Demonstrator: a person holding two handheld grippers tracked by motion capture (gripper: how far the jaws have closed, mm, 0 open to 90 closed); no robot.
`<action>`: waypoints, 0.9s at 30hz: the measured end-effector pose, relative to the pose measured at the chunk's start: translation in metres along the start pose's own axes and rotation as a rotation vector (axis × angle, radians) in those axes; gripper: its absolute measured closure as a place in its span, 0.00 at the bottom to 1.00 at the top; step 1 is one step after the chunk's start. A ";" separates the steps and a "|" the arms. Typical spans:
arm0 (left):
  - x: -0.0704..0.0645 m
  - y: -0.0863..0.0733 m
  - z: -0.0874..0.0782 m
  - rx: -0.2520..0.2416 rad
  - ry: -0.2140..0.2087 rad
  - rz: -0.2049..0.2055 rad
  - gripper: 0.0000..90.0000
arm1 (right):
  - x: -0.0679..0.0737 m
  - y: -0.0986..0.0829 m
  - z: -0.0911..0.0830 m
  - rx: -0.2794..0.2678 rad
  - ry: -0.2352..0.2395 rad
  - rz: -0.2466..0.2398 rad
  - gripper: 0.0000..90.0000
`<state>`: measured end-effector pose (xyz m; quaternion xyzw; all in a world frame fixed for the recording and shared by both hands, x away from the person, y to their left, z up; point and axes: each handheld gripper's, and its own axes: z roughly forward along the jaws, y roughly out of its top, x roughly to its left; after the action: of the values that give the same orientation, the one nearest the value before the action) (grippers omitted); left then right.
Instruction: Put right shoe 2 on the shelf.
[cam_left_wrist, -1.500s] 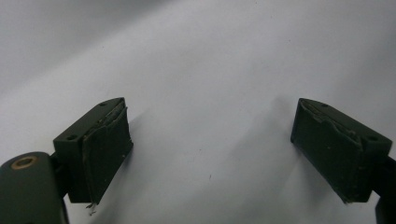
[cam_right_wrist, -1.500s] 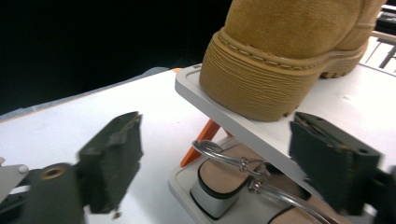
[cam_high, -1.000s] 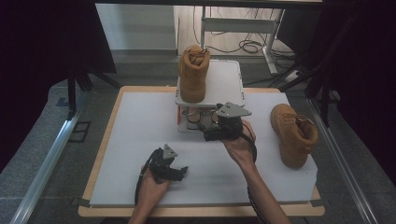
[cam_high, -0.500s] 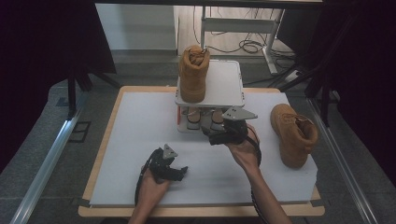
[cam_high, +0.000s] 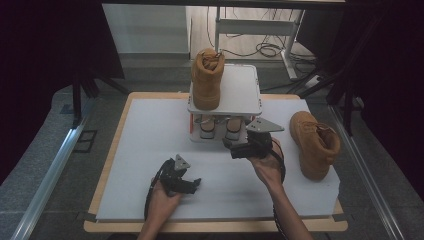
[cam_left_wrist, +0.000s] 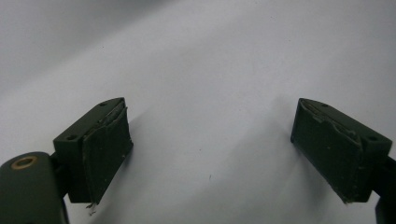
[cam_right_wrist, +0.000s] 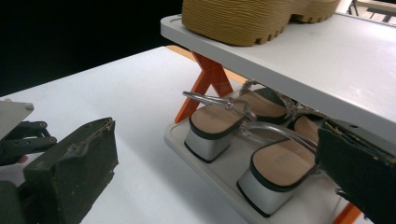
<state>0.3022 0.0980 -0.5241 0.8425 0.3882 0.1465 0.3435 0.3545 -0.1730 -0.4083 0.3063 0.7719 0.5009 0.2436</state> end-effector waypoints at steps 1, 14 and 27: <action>0.000 0.000 0.000 0.000 0.000 -0.001 0.13 | -0.001 -0.001 -0.001 -0.001 -0.003 0.001 0.00; 0.000 0.000 0.000 0.001 -0.001 -0.001 0.13 | -0.007 -0.015 -0.020 0.008 -0.060 0.017 0.00; 0.000 0.000 0.000 0.001 -0.002 -0.004 0.13 | -0.013 -0.028 -0.042 -0.006 -0.095 0.059 0.00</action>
<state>0.3020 0.0978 -0.5241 0.8419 0.3898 0.1448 0.3439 0.3285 -0.2172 -0.4175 0.3516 0.7486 0.4952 0.2661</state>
